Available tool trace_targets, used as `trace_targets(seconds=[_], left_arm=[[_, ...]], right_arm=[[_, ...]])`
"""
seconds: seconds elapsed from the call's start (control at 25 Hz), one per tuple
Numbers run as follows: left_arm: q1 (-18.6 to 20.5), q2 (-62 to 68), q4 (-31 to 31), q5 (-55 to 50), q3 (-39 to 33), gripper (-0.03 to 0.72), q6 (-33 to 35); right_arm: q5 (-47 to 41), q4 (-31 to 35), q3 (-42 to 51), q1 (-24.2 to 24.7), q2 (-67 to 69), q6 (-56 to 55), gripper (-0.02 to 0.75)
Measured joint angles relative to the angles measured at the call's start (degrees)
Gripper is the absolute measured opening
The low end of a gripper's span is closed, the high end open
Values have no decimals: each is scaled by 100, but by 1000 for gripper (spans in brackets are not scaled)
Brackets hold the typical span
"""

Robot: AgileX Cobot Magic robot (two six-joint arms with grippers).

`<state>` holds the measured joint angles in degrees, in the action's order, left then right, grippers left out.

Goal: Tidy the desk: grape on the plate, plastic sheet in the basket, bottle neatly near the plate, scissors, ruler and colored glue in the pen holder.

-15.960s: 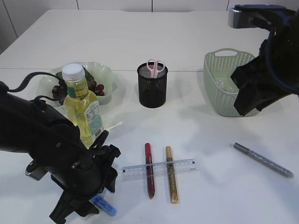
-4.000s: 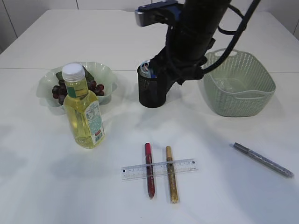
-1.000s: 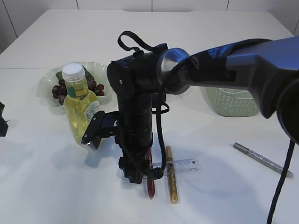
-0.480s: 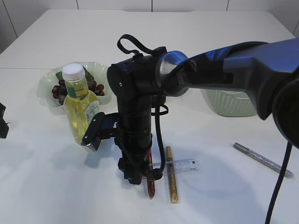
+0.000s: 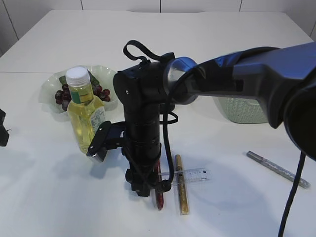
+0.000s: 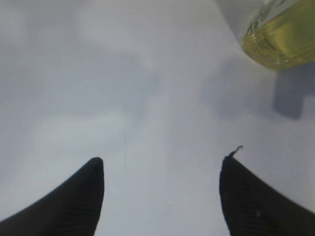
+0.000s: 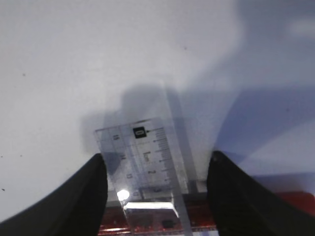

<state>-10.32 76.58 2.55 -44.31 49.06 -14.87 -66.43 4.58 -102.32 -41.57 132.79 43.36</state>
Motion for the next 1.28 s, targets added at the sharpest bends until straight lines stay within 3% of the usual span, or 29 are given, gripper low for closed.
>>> trace_targets(seconds=[0.16,0.44,0.96,1.16,1.28], left_arm=[[0,0,0,0,0,537,2],[0,0,0,0,0,537,2],[0,0,0,-47,0,537,2],[0,0,5,-104,0,537,12],[0,0,5,-127,0,537,12]], right_arm=[[0,-3,0,0,3,-33,491],[0,-13,0,0,11,-45,295],[-44,13,0,13,-57,-168,288],[-33,461,0,271,-552,-176,288],[-21,1027,0,661,-975,22,288]])
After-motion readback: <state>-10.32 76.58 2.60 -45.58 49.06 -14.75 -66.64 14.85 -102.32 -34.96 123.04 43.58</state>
